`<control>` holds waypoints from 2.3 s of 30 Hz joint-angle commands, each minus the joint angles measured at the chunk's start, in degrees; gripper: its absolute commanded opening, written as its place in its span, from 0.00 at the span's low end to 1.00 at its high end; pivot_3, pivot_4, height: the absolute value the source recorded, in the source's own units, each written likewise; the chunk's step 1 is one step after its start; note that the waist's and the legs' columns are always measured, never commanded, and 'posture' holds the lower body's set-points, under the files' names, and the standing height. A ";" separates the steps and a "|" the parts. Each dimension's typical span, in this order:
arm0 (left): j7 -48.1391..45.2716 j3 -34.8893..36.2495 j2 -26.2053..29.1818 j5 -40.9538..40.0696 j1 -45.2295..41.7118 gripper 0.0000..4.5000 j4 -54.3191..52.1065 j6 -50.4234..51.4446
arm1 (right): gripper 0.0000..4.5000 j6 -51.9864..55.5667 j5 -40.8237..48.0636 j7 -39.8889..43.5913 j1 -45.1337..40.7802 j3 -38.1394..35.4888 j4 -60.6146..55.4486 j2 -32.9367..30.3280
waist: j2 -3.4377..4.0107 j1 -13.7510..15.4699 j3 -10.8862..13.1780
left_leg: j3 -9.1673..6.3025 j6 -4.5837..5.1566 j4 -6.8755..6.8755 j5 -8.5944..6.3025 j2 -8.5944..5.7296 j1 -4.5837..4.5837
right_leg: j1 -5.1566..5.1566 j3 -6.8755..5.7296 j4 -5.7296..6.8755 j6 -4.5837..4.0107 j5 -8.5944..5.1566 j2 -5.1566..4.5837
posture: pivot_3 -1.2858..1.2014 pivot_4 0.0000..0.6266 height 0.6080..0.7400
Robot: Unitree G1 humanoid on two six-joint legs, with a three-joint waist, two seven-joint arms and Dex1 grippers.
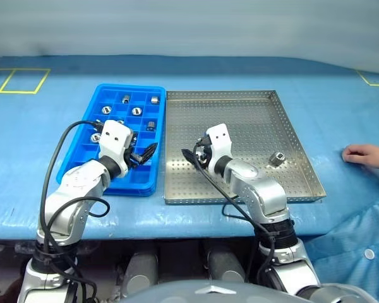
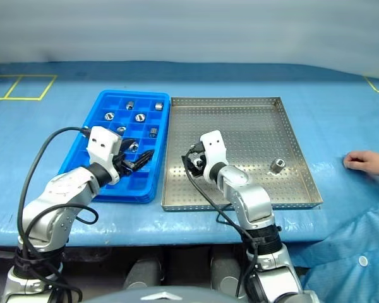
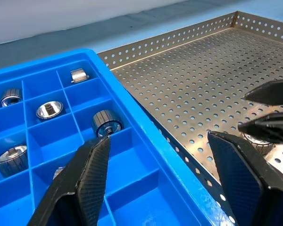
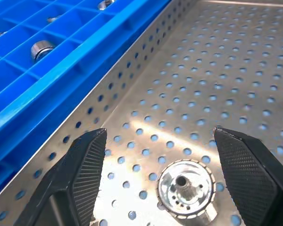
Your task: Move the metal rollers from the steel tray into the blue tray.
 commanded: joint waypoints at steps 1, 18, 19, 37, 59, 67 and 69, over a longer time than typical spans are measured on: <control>0.56 -0.49 -0.28 0.75 -0.11 0.80 -0.41 0.11 | 0.85 0.07 -0.34 -0.08 1.49 1.38 -1.65 -0.45 | 0.00 0.19 0.00 | 0.00 0.00 0.05 0.00 0.00 -0.02 | 0.00 0.00 0.00 0.02 0.01 0.00 | 0.55 0.24 1.00; 1.11 -0.06 -0.51 1.52 0.30 0.80 -0.61 0.18 | 0.37 -8.57 -3.55 -1.91 -0.85 -0.41 9.38 0.81 | -0.01 0.18 -0.01 | 0.02 0.00 0.05 0.00 0.03 0.02 | 0.00 -0.03 0.02 0.03 0.02 0.02 | 0.55 0.24 1.00; 1.16 -0.07 -0.54 1.55 0.26 0.80 -0.55 0.19 | 0.28 -9.32 -3.89 -2.13 -0.90 -0.44 9.58 0.81 | -0.01 0.18 -0.01 | 0.02 0.00 0.05 0.00 0.03 0.00 | -0.01 -0.02 0.02 0.03 0.02 0.02 | 0.55 0.24 1.00; 0.82 -0.67 -0.60 1.76 0.70 0.80 -0.67 -0.13 | 0.64 -10.30 -4.42 2.82 -2.19 2.51 0.53 -3.05 | -0.01 0.21 0.00 | 0.02 0.00 0.02 0.00 0.03 -0.01 | -0.03 -0.03 0.01 0.03 0.02 0.01 | 0.55 0.24 1.00; 1.26 -0.93 -0.25 2.58 0.96 0.80 -0.69 0.23 | 0.71 -27.61 -2.26 7.59 -20.49 -5.69 40.45 3.49 | -0.01 0.21 0.00 | 0.01 0.00 -0.11 0.00 0.02 0.01 | -0.03 -0.03 0.00 0.03 0.04 0.02 | 0.56 0.24 1.00; 1.99 -1.06 -0.34 2.59 1.36 0.80 -1.35 0.59 | 0.30 -36.64 -3.02 4.40 -25.20 -8.91 52.56 4.72 | 0.00 0.60 0.01 | 0.01 0.00 -0.10 0.01 0.02 0.02 | -0.02 -0.03 0.00 0.03 0.04 0.02 | 0.57 0.24 1.00; 2.19 -1.01 -0.37 2.66 1.55 0.80 -1.49 0.57 | 0.16 -37.70 -2.74 4.82 -25.82 -9.49 53.81 4.73 | 0.00 0.63 0.01 | 0.01 0.00 -0.12 0.01 0.02 0.02 | -0.03 -0.03 0.00 0.03 0.04 0.02 | 0.57 0.24 1.00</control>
